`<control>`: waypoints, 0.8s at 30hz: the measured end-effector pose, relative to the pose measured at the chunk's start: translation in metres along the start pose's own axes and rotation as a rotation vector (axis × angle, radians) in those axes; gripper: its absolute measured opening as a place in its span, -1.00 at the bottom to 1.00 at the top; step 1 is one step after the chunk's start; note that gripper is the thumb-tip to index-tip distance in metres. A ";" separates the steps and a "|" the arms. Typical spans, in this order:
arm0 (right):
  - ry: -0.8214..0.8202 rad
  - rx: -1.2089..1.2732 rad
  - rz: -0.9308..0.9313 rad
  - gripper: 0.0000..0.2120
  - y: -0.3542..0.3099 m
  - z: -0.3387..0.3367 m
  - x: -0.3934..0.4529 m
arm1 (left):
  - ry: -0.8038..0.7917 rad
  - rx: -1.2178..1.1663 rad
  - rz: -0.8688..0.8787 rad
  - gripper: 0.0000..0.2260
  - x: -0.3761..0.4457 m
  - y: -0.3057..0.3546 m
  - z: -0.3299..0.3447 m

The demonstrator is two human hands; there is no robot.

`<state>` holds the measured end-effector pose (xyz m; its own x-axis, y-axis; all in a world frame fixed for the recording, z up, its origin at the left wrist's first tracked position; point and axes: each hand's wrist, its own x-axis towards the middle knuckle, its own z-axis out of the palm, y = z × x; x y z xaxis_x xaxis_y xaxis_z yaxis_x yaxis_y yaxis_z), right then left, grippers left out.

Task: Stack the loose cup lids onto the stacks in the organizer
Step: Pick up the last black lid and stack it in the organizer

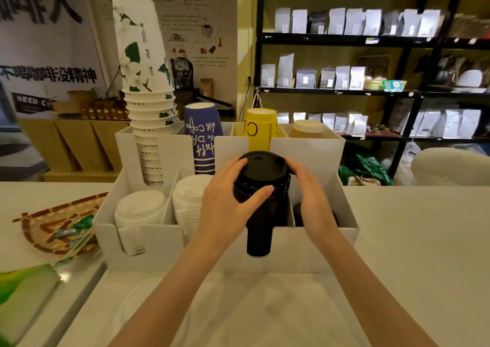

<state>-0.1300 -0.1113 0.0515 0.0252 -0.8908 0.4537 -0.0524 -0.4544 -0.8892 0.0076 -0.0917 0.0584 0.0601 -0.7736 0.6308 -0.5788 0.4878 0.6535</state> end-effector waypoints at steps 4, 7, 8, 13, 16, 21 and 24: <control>-0.034 0.040 0.017 -0.60 0.005 -0.003 0.003 | 0.006 0.031 0.015 -0.47 -0.001 0.000 0.000; -0.026 0.037 0.007 -0.52 0.007 -0.002 0.003 | -0.007 0.039 0.021 -0.49 -0.001 0.000 0.000; -0.016 0.029 0.002 -0.49 0.008 -0.002 0.002 | -0.011 0.031 0.017 -0.50 0.000 0.000 -0.001; 0.010 -0.058 -0.029 -0.60 0.007 0.000 -0.002 | -0.048 -0.046 -0.042 -0.55 0.003 -0.003 -0.005; 0.021 -0.127 -0.052 -0.55 0.006 0.000 -0.004 | -0.084 -0.069 -0.059 -0.55 0.005 -0.004 -0.008; -0.012 -0.201 -0.066 -0.51 0.009 -0.001 -0.001 | -0.067 0.022 -0.022 -0.55 0.001 -0.002 -0.006; -0.038 -0.256 -0.053 -0.46 0.015 -0.001 0.001 | -0.040 0.090 0.002 -0.55 -0.004 -0.001 0.001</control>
<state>-0.1322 -0.1187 0.0388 0.0724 -0.8672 0.4926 -0.3011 -0.4899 -0.8181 0.0070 -0.0893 0.0550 0.0279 -0.7891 0.6136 -0.6501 0.4520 0.6108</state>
